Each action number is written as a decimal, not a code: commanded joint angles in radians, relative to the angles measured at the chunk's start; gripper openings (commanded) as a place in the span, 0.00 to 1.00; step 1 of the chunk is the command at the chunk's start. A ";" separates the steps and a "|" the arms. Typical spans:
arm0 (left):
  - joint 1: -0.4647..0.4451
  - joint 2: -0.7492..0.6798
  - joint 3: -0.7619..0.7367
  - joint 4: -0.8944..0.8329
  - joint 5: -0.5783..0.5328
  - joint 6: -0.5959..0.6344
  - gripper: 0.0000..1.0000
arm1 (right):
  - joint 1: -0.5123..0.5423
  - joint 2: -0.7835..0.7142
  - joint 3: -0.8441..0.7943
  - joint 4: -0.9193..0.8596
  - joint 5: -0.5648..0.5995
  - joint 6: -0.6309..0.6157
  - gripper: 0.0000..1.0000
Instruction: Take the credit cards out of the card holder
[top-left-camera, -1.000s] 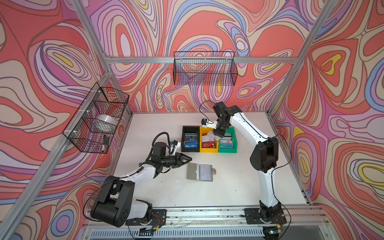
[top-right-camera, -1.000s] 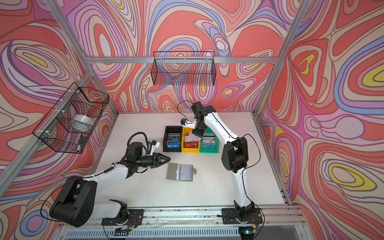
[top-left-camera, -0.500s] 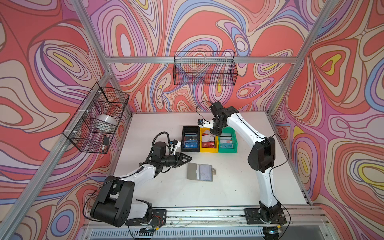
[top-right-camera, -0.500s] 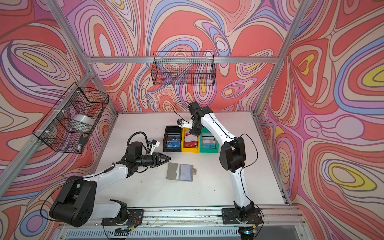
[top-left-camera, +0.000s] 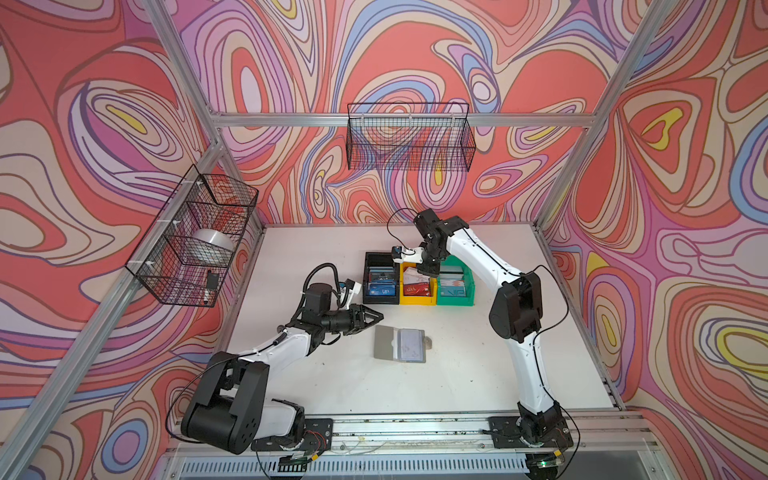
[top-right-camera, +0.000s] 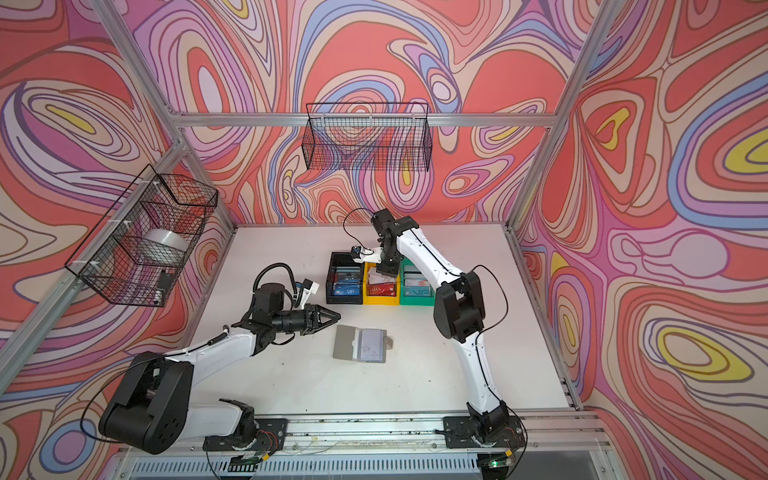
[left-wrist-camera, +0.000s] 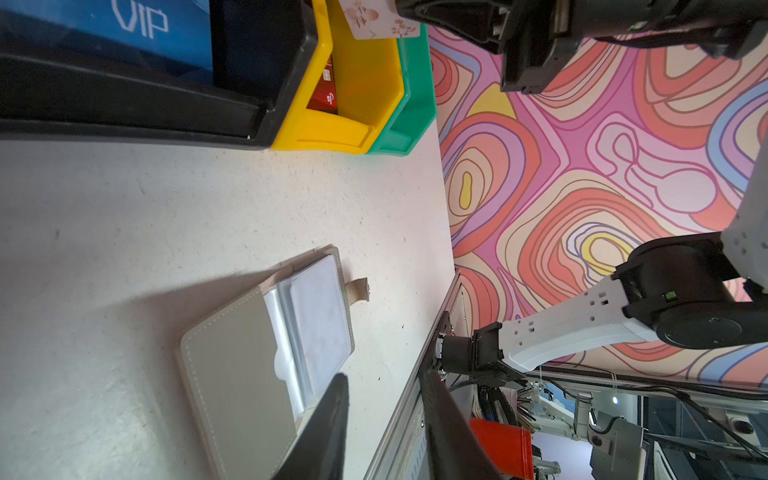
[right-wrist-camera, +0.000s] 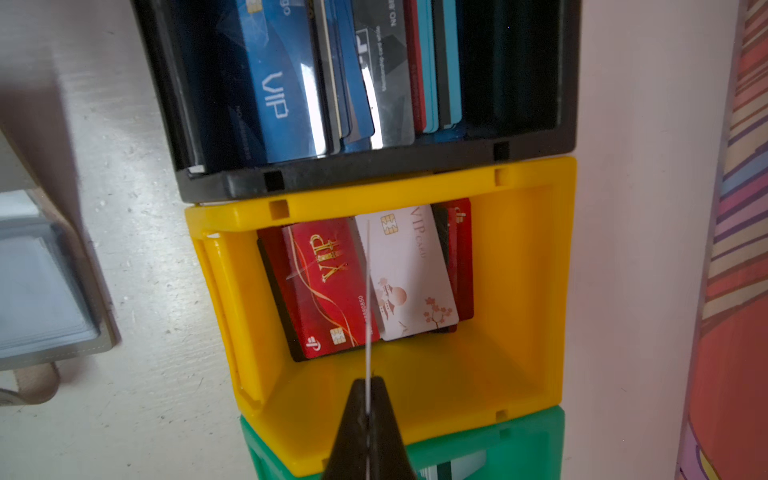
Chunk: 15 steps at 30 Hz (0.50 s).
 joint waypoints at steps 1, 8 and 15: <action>0.007 0.003 0.005 0.007 0.013 0.009 0.34 | 0.019 -0.001 -0.027 -0.040 -0.024 -0.014 0.00; 0.009 -0.005 -0.002 0.007 0.012 0.011 0.34 | 0.028 -0.001 -0.081 -0.044 0.002 -0.014 0.00; 0.015 -0.001 -0.003 0.014 0.013 0.011 0.34 | 0.040 0.026 -0.081 -0.042 0.015 -0.018 0.00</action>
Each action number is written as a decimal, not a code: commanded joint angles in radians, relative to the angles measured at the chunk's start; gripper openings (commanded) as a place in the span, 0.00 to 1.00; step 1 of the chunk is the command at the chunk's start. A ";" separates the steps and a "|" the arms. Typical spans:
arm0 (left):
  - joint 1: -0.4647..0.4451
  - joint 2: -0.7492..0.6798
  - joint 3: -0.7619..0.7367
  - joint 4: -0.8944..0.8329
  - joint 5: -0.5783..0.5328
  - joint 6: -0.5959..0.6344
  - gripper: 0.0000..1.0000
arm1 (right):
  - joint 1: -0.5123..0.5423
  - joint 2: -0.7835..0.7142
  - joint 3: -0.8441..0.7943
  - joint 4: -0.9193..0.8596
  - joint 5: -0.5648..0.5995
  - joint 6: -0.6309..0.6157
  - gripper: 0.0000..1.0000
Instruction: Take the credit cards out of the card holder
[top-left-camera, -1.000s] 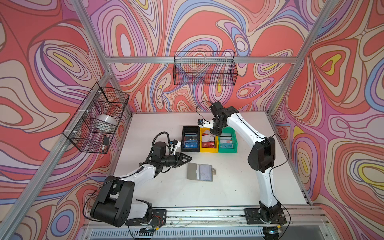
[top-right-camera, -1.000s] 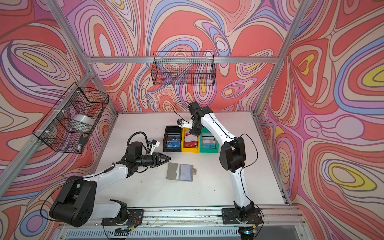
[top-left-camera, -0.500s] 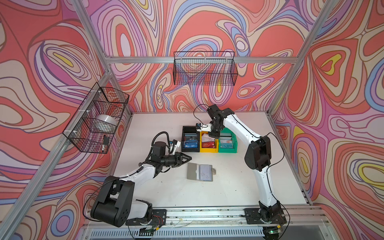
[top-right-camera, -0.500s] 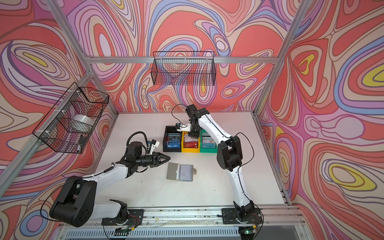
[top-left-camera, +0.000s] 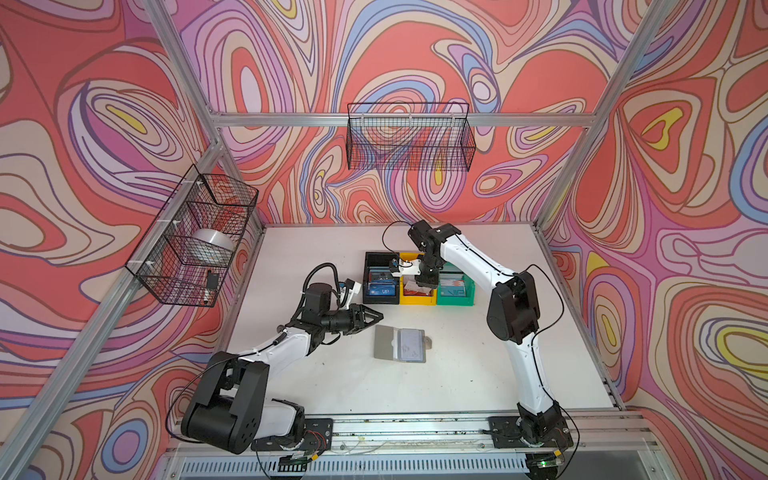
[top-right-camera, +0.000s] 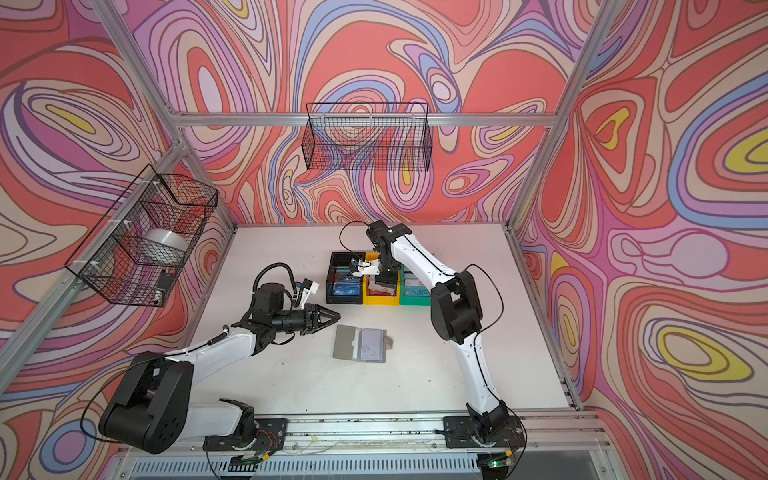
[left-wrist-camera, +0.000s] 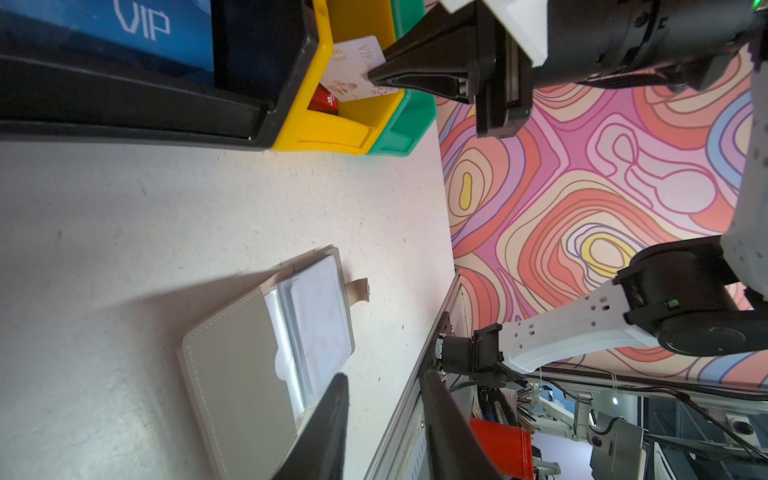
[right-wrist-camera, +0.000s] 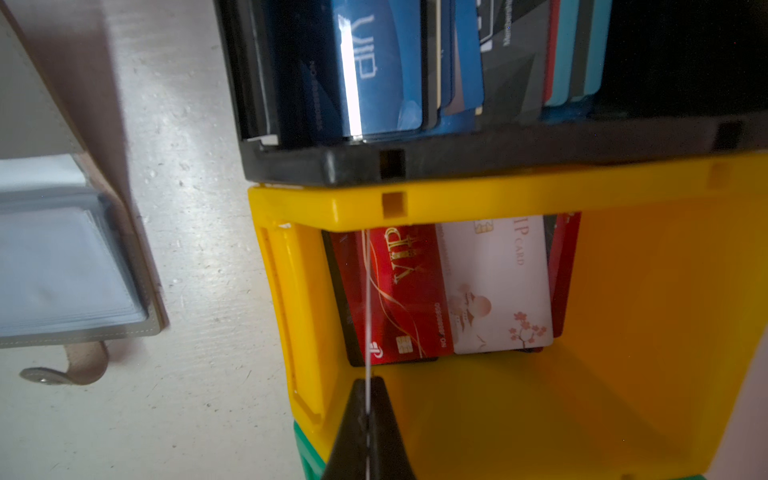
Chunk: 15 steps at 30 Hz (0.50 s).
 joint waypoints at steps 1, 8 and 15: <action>0.011 -0.001 -0.003 0.014 0.013 0.010 0.34 | 0.012 0.030 0.005 -0.010 0.007 -0.013 0.00; 0.013 -0.005 -0.003 0.010 0.013 0.012 0.34 | 0.024 0.053 -0.003 0.004 0.030 -0.017 0.00; 0.015 -0.008 -0.003 0.006 0.013 0.013 0.34 | 0.026 0.047 -0.019 0.037 0.059 -0.012 0.00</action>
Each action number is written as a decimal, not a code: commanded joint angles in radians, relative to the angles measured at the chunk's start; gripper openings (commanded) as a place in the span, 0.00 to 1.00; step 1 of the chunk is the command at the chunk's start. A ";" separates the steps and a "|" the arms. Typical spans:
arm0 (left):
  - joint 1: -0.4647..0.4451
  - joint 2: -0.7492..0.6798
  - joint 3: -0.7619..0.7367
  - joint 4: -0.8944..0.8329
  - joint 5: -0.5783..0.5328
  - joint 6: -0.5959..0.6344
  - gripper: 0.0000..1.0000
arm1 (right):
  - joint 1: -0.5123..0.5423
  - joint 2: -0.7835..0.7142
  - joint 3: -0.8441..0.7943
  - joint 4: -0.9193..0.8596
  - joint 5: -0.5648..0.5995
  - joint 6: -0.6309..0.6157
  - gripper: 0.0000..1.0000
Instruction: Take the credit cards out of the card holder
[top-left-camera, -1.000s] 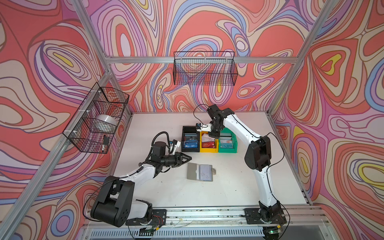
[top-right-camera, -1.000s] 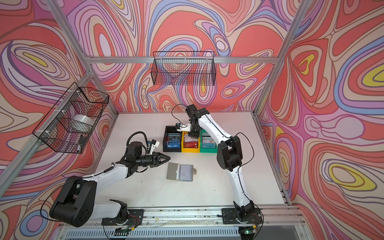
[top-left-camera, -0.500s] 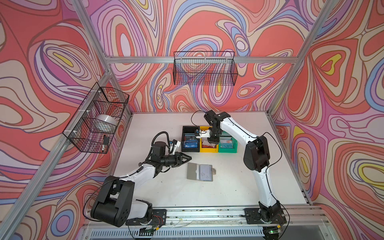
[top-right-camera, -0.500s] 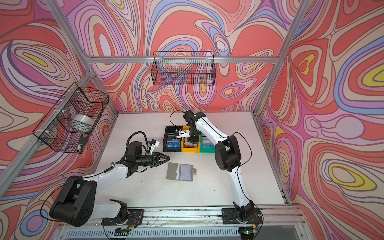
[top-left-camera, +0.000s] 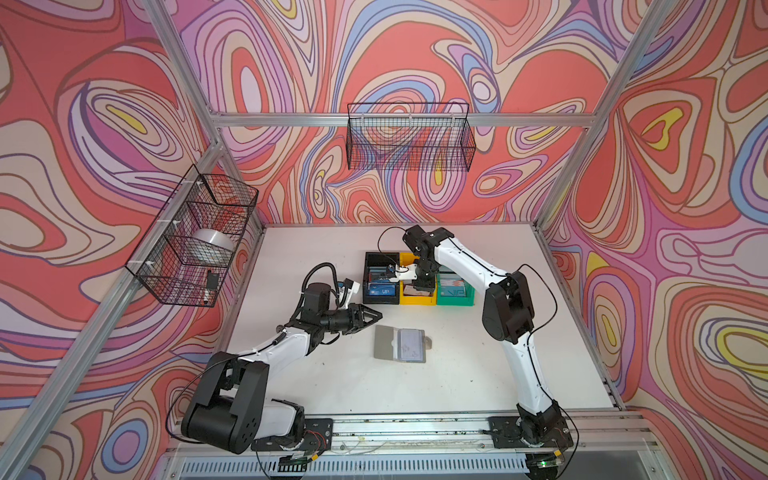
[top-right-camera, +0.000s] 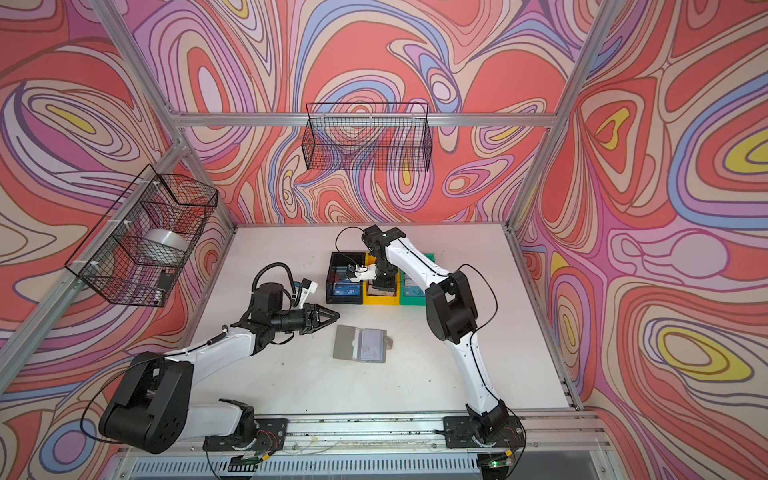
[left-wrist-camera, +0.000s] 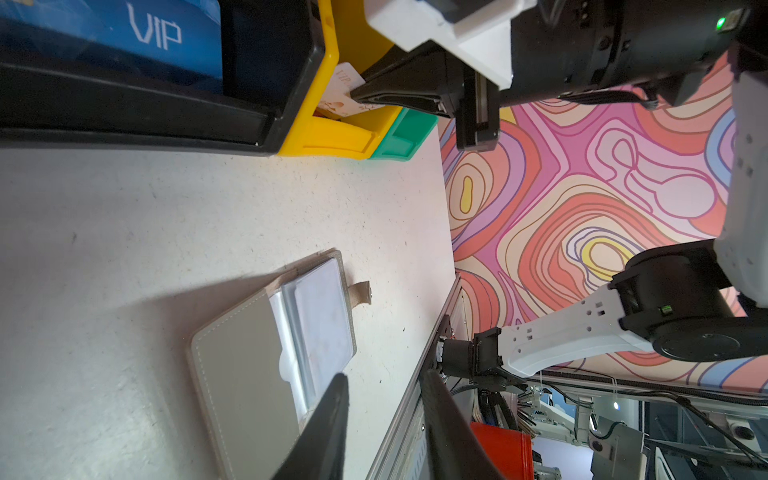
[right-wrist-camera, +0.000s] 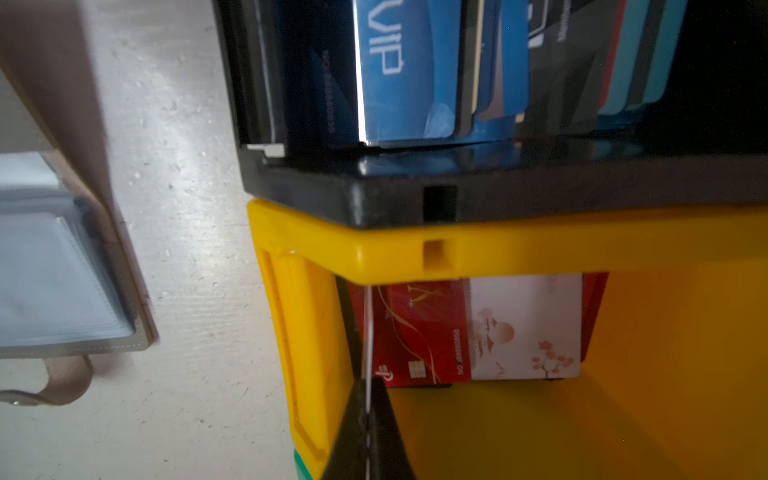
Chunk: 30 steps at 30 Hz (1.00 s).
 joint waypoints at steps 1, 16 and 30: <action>0.008 -0.008 -0.003 0.007 0.013 0.012 0.34 | 0.002 0.008 -0.022 0.041 0.036 -0.005 0.00; 0.010 -0.011 -0.003 0.004 0.014 0.012 0.34 | 0.002 -0.027 -0.075 0.181 0.092 0.028 0.37; 0.007 -0.011 0.001 -0.062 0.004 0.040 0.34 | 0.002 -0.276 -0.172 0.368 0.051 0.254 0.38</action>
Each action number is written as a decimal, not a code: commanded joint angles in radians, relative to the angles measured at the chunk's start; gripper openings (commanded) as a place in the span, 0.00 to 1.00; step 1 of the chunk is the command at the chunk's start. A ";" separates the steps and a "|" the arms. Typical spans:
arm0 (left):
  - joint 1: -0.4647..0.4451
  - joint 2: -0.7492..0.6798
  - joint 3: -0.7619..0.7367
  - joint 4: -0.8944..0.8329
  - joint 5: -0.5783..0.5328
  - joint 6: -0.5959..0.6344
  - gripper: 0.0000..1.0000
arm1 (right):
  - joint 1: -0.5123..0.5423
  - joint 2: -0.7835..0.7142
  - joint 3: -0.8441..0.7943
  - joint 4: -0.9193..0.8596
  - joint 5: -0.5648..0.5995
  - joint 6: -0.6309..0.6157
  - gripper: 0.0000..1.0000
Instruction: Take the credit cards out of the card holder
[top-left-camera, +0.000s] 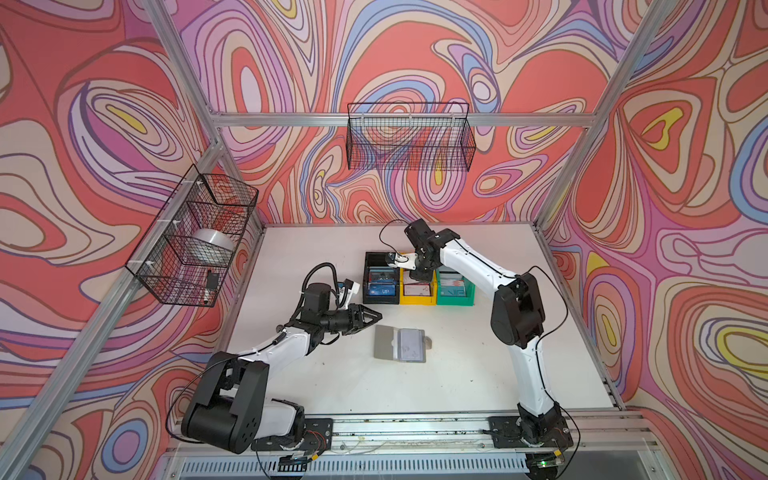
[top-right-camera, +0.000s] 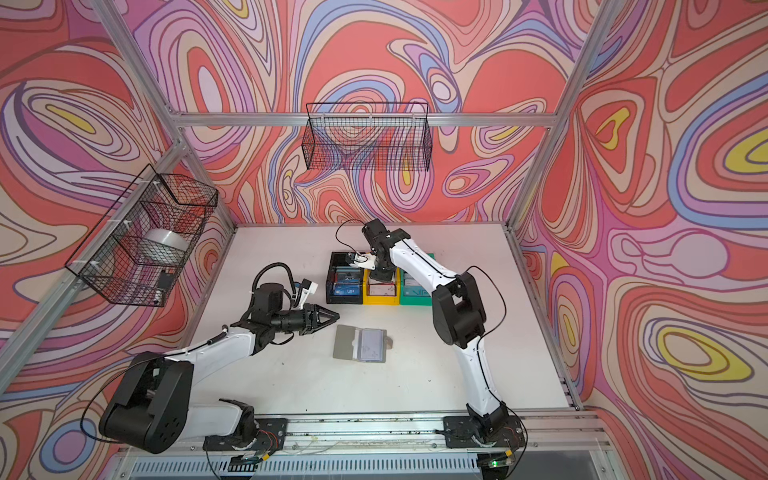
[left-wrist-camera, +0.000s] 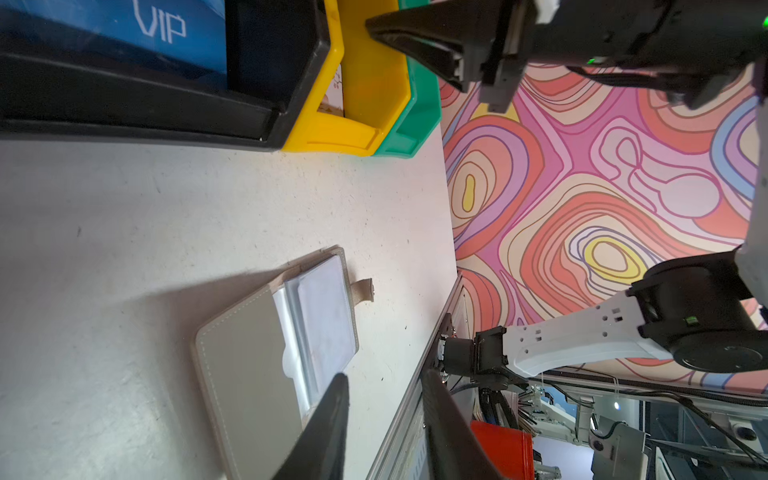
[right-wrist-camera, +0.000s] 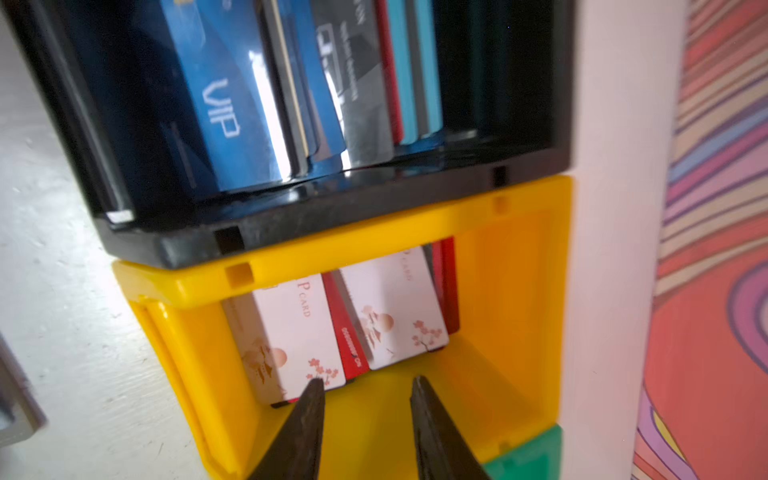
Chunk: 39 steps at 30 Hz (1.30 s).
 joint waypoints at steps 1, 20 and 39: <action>0.004 -0.012 0.000 -0.040 0.006 0.025 0.34 | 0.000 -0.177 -0.079 0.110 -0.061 0.181 0.39; -0.145 0.075 -0.087 0.066 -0.061 -0.076 0.35 | 0.053 -0.787 -1.144 0.668 -0.656 1.162 0.21; -0.147 0.183 -0.089 -0.003 -0.160 -0.025 0.33 | 0.054 -0.514 -1.137 0.759 -0.580 1.199 0.23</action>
